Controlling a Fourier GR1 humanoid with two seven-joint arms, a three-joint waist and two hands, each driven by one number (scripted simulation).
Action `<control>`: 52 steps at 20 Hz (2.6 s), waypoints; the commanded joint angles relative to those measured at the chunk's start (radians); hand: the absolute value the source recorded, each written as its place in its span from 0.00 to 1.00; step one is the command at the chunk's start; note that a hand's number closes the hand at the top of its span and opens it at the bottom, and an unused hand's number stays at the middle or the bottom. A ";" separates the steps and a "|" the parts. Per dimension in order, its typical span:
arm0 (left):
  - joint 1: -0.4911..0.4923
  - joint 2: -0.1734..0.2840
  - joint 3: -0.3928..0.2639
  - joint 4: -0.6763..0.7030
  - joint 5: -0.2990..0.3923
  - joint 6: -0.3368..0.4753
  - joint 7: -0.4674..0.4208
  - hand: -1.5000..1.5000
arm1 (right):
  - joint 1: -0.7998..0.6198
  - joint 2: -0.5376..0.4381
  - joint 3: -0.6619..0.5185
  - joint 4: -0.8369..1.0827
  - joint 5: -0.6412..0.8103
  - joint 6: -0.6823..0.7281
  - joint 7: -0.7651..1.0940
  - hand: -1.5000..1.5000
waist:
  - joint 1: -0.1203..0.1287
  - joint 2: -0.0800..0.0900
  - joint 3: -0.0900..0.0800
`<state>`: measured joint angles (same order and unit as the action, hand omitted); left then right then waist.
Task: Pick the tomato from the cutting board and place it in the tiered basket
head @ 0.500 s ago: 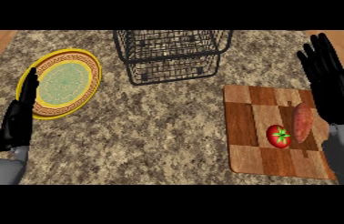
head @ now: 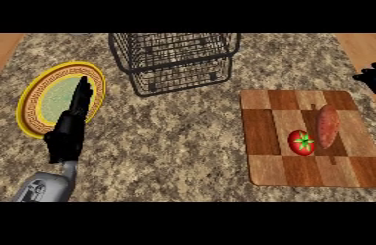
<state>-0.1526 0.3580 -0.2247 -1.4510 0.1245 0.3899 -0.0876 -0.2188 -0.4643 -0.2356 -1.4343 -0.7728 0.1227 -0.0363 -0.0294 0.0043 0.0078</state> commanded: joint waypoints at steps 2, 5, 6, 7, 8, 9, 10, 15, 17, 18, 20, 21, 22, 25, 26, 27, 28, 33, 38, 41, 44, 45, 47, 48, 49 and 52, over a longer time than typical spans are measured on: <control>-0.017 -0.050 -0.034 -0.034 0.028 -0.021 0.028 0.50 | 0.067 0.045 -0.014 0.118 -0.280 0.353 0.072 0.00 | 0.016 0.002 0.003; -0.012 -0.068 -0.060 -0.059 0.009 -0.007 0.045 0.50 | 0.132 -0.063 -0.079 0.159 -0.362 0.637 0.068 0.00 | 0.011 -0.005 -0.001; 0.009 -0.072 -0.067 -0.052 -0.001 -0.006 0.022 0.50 | 0.118 -0.102 -0.102 0.212 -0.366 0.707 0.061 0.00 | 0.024 -0.002 -0.003; -0.039 -0.073 -0.045 -0.038 0.014 -0.001 0.072 0.50 | 0.177 -0.140 -0.135 0.217 -0.371 0.797 0.044 0.00 | 0.004 -0.002 -0.003; -0.002 -0.062 -0.053 -0.053 0.007 -0.012 0.049 0.50 | 0.160 -0.195 -0.162 0.283 -0.381 0.849 0.059 0.00 | 0.023 -0.002 -0.004; -0.019 -0.046 -0.042 -0.068 0.014 -0.024 0.074 0.50 | 0.150 -0.240 -0.182 0.299 -0.331 0.875 0.044 0.00 | 0.027 -0.002 -0.004; -0.007 -0.102 -0.085 -0.069 -0.017 0.027 0.067 0.50 | 0.177 -0.286 -0.199 0.254 -0.260 0.890 0.030 0.00 | 0.013 -0.004 -0.004; -0.024 -0.062 -0.052 -0.058 -0.007 0.004 0.086 0.50 | 0.151 -0.460 -0.279 0.101 0.053 0.953 -0.013 0.00 | 0.008 -0.006 -0.005; -0.019 -0.078 -0.058 -0.063 -0.020 0.029 0.087 0.50 | 0.150 -0.499 -0.310 -0.004 0.170 0.940 -0.025 0.00 | -0.001 -0.012 -0.006; -0.034 -0.087 -0.068 -0.060 -0.015 0.019 0.096 0.50 | 0.126 -0.528 -0.328 -0.041 0.214 0.931 -0.031 0.00 | 0.000 -0.010 -0.006; 0.012 -0.079 -0.073 -0.076 -0.023 0.023 0.078 0.50 | 0.139 -0.560 -0.351 -0.139 0.307 0.934 -0.034 0.00 | 0.005 -0.016 -0.006; 0.002 -0.081 -0.078 -0.094 -0.027 0.022 0.081 0.50 | 0.140 -0.520 -0.329 -0.205 0.382 0.894 -0.032 0.00 | 0.016 -0.013 -0.005; -0.027 -0.083 -0.073 -0.064 -0.024 0.012 0.088 0.50 | 0.118 -0.498 -0.306 -0.271 0.445 0.852 -0.029 0.00 | 0.020 -0.006 -0.006; -0.036 -0.092 -0.077 -0.081 -0.043 0.034 0.112 0.50 | 0.168 -0.482 -0.285 -0.401 0.565 0.852 -0.019 0.00 | 0.016 -0.008 -0.006; 0.007 -0.098 -0.082 -0.055 -0.026 0.000 0.062 0.50 | 0.152 -0.446 -0.266 -0.410 0.621 0.811 -0.020 0.00 | 0.030 -0.004 -0.007; -0.041 -0.089 -0.065 -0.085 -0.040 0.022 0.133 0.50 | 0.200 -0.422 -0.265 -0.465 0.623 0.814 -0.005 0.00 | 0.019 -0.007 -0.007; -0.036 -0.090 -0.049 -0.068 -0.027 0.004 0.115 0.50 | 0.205 -0.420 -0.262 -0.472 0.648 0.819 0.001 0.00 | 0.021 -0.006 -0.007; -0.017 -0.122 -0.048 -0.058 -0.063 -0.013 0.084 0.50 | 0.175 -0.359 -0.179 -0.538 0.699 0.802 0.094 0.00 | 0.030 -0.004 -0.008; -0.079 -0.152 -0.018 -0.020 -0.078 -0.025 0.127 0.50 | 0.239 -0.282 -0.153 -0.666 0.784 0.818 0.111 0.00 | 0.021 -0.005 -0.008; -0.007 -0.120 -0.002 -0.063 -0.073 -0.063 0.094 0.50 | 0.238 -0.272 -0.099 -0.634 0.861 0.840 0.122 0.00 | 0.028 -0.005 -0.008; -0.002 -0.150 -0.014 -0.092 -0.111 -0.029 0.111 0.50 | 0.276 -0.271 -0.098 -0.642 0.947 0.866 0.064 0.00 | 0.026 -0.005 -0.007; 0.007 -0.184 -0.065 -0.115 -0.144 -0.015 0.145 0.50 | 0.153 -0.293 -0.064 -0.590 0.869 0.869 0.193 0.00 | 0.034 -0.004 -0.008; -0.007 -0.200 -0.043 -0.053 -0.146 -0.020 0.097 0.50 | 0.235 -0.289 -0.109 -0.669 0.879 0.897 0.191 0.00 | 0.023 -0.005 -0.008; -0.049 -0.173 0.016 -0.013 -0.103 -0.071 0.093 0.50 | 0.225 -0.317 -0.126 -0.563 0.957 0.911 0.054 0.00 | 0.026 -0.004 -0.008; -0.005 -0.167 -0.014 -0.083 -0.128 -0.055 0.140 0.50 | 0.318 -0.288 -0.162 -0.698 0.911 0.924 0.122 0.00 | 0.019 -0.007 -0.008; -0.040 -0.152 0.032 -0.102 -0.127 -0.083 0.160 0.50 | 0.236 -0.287 -0.120 -0.600 1.031 0.892 0.061 0.00 | 0.028 -0.005 -0.008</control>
<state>-0.1764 0.1857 -0.2324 -1.5258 -0.0056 0.3408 0.0465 0.0113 -0.7524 -0.3361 -2.0467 0.1881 0.9889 0.0652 -0.0017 -0.0004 0.0000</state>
